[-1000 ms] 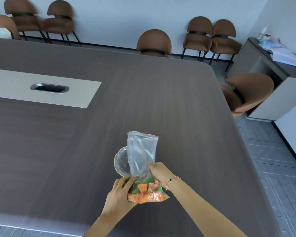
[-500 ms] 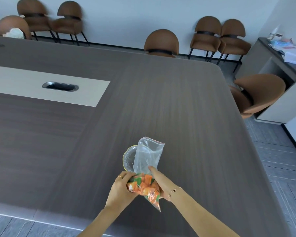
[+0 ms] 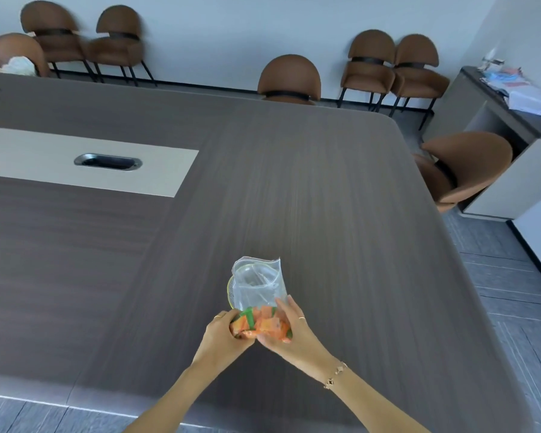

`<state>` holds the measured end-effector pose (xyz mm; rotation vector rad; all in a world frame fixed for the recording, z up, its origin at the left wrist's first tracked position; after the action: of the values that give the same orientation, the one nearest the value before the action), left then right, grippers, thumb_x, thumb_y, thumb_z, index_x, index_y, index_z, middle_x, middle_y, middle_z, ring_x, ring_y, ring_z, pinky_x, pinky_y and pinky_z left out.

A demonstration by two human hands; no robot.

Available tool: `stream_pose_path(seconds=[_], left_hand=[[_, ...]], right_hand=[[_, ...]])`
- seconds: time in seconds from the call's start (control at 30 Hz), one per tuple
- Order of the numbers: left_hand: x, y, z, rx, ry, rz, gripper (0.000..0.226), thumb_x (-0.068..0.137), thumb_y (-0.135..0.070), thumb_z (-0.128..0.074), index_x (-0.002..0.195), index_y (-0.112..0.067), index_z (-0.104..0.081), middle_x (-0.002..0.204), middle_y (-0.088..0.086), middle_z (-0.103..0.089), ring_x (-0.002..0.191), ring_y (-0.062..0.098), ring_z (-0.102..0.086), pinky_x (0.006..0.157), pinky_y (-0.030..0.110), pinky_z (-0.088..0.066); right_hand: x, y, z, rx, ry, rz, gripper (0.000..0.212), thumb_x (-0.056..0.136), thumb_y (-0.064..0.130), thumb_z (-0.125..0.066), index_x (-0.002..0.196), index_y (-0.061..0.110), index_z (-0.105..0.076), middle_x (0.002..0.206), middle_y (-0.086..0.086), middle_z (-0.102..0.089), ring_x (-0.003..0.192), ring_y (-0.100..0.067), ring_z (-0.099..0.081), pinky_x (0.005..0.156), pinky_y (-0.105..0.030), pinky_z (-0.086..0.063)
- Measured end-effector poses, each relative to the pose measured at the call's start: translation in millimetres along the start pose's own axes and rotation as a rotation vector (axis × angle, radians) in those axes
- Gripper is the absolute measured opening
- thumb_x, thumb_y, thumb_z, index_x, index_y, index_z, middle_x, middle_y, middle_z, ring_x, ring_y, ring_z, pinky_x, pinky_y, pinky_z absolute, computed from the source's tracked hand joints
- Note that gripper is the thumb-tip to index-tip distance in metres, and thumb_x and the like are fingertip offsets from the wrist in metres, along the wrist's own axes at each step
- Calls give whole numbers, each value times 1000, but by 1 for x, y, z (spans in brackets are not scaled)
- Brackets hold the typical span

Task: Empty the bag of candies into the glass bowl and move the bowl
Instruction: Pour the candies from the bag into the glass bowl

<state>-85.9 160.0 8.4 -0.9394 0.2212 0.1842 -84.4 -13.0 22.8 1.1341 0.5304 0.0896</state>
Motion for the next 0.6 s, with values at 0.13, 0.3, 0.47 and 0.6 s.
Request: stream_pose_path(seconds=[0.13, 0.3, 0.47, 0.6], left_hand=[[7, -1, 5, 50, 85, -10, 23, 62, -30, -72, 83, -27, -64, 87, -2, -61, 83, 8, -58, 75, 24, -51], [11, -5, 11, 98, 192, -28, 32, 60, -41, -73, 86, -26, -63, 91, -3, -59, 84, 9, -60, 75, 25, -52], [14, -10, 18, 162, 248, -40, 40, 62, -56, -75, 88, -29, -62, 93, -5, -59, 83, 9, -62, 71, 20, -51], [12, -14, 23, 169, 301, -27, 51, 56, -57, -79, 94, -28, -63, 96, -7, -60, 84, 6, -62, 68, 14, -47]], right_hand=[[-3, 2, 2, -303, 87, 19, 84, 79, 31, -70, 145, 33, -18, 157, 0, -9, 142, -13, -24, 111, -20, -25], [1, 11, 6, -437, 61, 46, 64, 87, 20, -62, 142, 25, -30, 146, -1, -33, 129, -13, -42, 105, -18, -32], [9, 21, 8, -493, 75, 32, 55, 88, 20, -58, 138, 21, -36, 136, -5, -47, 122, -18, -47, 97, -20, -38], [12, 26, 9, -502, 93, 2, 54, 87, 21, -60, 137, 20, -38, 131, -7, -52, 118, -20, -52, 94, -22, -42]])
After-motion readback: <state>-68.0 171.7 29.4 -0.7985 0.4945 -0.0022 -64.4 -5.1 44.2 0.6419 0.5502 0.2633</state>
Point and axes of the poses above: each hand's wrist, its own x-axis towards the middle knuckle, its own z-axis out of the back of the hand, y = z × x, the point moved 5 cm from there along x, towards the middle knuckle
